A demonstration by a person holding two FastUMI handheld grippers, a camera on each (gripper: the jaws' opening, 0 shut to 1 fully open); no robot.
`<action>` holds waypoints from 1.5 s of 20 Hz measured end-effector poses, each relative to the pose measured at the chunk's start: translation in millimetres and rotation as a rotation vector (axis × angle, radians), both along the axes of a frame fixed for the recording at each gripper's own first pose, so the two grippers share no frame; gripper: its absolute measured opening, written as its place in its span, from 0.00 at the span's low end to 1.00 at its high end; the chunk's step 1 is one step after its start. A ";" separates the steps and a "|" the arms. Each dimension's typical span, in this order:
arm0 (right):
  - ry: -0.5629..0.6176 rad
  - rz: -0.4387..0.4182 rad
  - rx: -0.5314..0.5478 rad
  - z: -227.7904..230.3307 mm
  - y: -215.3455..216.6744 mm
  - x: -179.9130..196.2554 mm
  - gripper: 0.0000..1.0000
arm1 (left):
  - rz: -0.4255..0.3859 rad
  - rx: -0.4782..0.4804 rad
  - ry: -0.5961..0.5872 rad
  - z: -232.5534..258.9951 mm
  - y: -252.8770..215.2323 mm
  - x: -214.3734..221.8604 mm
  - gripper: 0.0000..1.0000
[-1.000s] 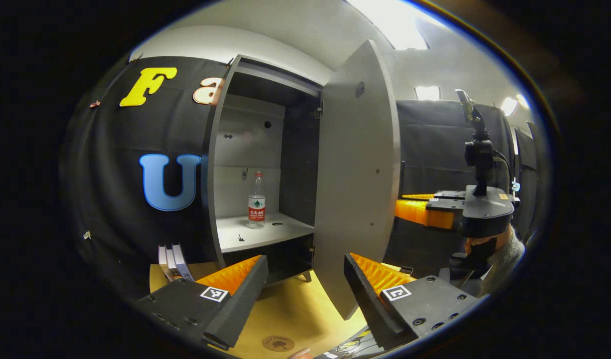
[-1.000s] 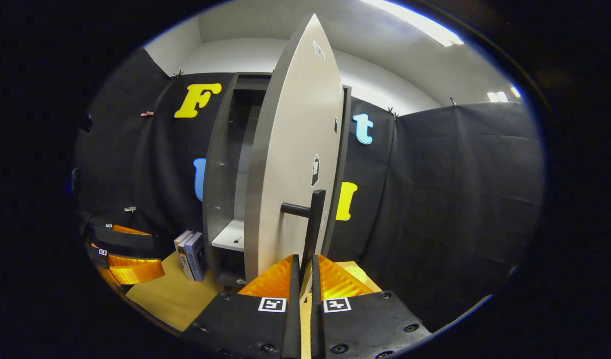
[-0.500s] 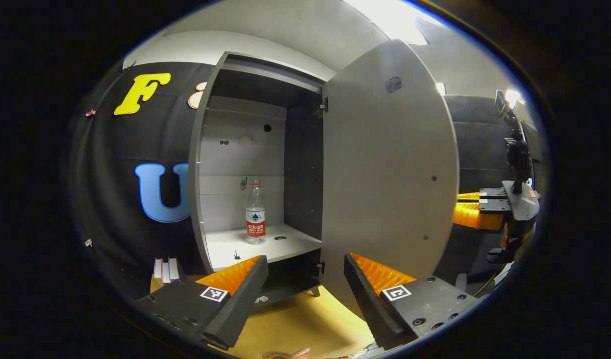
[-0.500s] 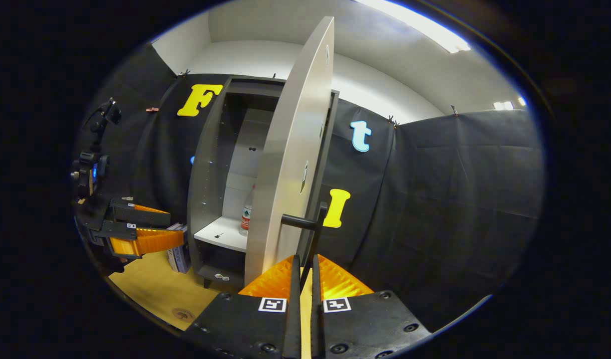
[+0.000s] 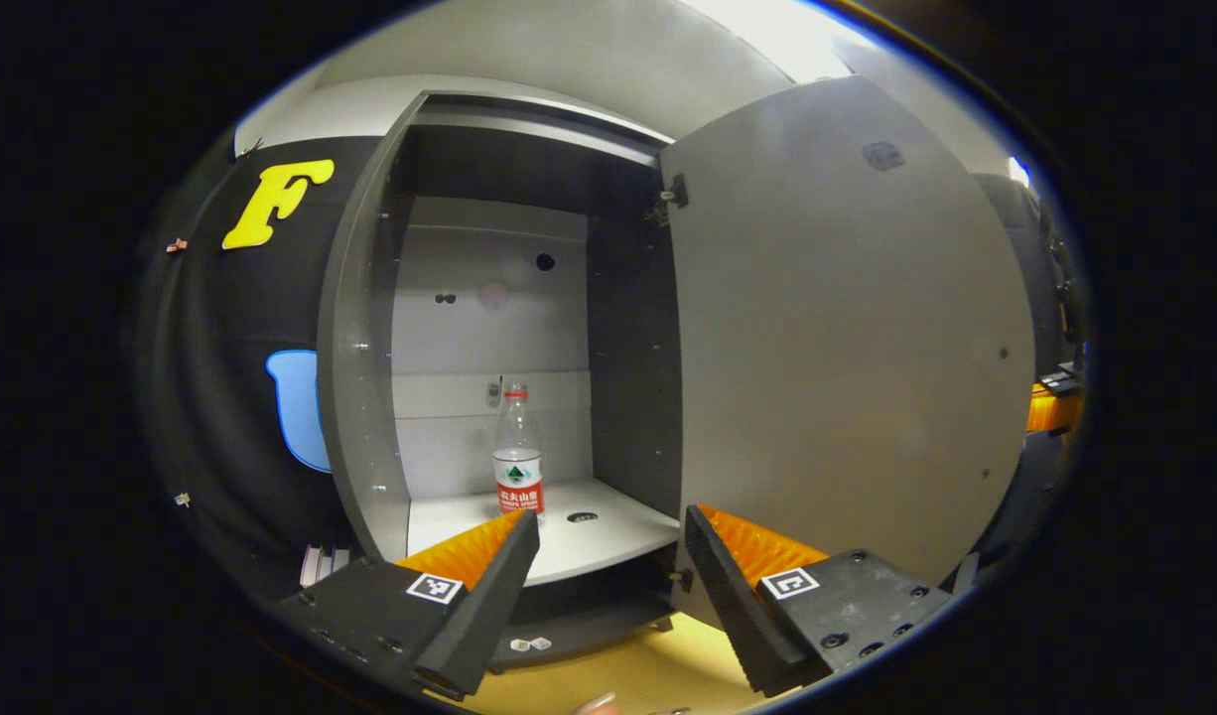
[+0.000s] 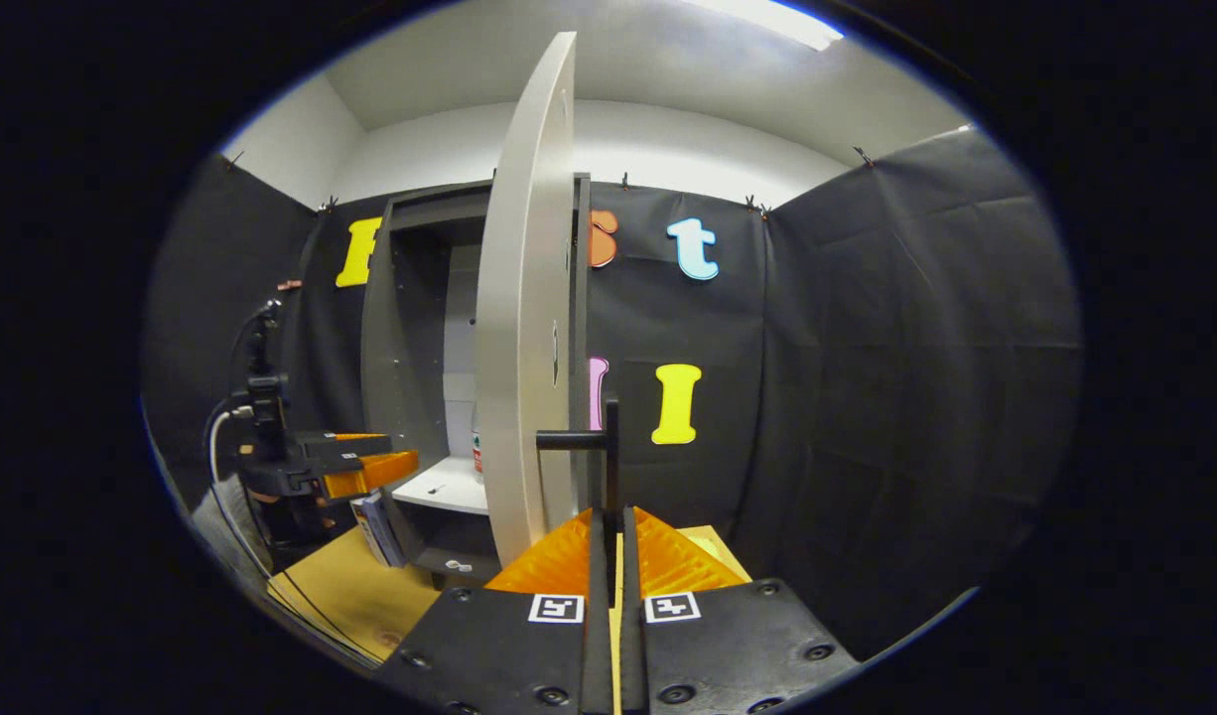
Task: Open the cabinet door with the right hand, grasp the bottle in the cabinet with the left hand and place it on the coaster, then close the cabinet door with the right hand.
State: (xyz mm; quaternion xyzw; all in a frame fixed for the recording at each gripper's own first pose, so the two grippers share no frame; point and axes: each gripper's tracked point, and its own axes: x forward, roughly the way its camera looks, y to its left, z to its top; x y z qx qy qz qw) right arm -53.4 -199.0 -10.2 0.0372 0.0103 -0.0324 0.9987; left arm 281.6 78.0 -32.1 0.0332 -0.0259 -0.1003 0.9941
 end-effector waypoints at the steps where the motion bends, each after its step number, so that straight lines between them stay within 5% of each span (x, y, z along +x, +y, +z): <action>1: -0.014 0.025 -0.004 2.4 -0.2 0.6 0.09 | 0.013 0.002 -0.017 3.7 2.9 11.3 0.95; 7: -0.014 0.170 0.052 -1.1 -7.3 -22.3 0.13 | 0.092 -0.040 -0.035 4.3 28.1 92.7 0.96; 14: -0.063 -0.151 -0.017 2.7 -121.8 -38.3 0.10 | 0.165 -0.041 -0.004 -16.2 41.9 168.8 0.94; 16: -0.060 -0.194 -0.025 -2.8 -136.2 -28.8 0.36 | 0.178 -0.013 0.009 -23.6 41.7 187.2 0.95; 17: -0.058 -0.208 -0.035 -4.8 -144.1 -20.2 0.29 | 0.186 -0.005 0.010 -25.8 43.8 194.3 0.94; 20: -0.022 -0.246 -0.045 -15.3 -155.7 -14.7 0.81 | 0.202 -0.021 0.016 -33.6 49.2 220.4 0.95; 21: -0.016 -0.250 -0.045 -18.2 -160.3 -9.9 0.89 | 0.213 -0.021 0.018 -35.5 52.6 227.5 0.94; 24: -0.008 -0.263 -0.034 -23.0 -169.8 0.2 0.99 | 0.241 -0.018 0.044 -47.4 65.6 248.2 0.94; 28: -0.001 -0.262 -0.028 -27.1 -172.0 10.9 0.94 | 0.229 -0.046 0.062 -56.4 67.5 269.9 0.94; 30: 0.013 -0.255 -0.032 -29.6 -169.9 12.6 0.99 | 0.247 -0.033 0.070 -60.3 73.4 276.6 0.94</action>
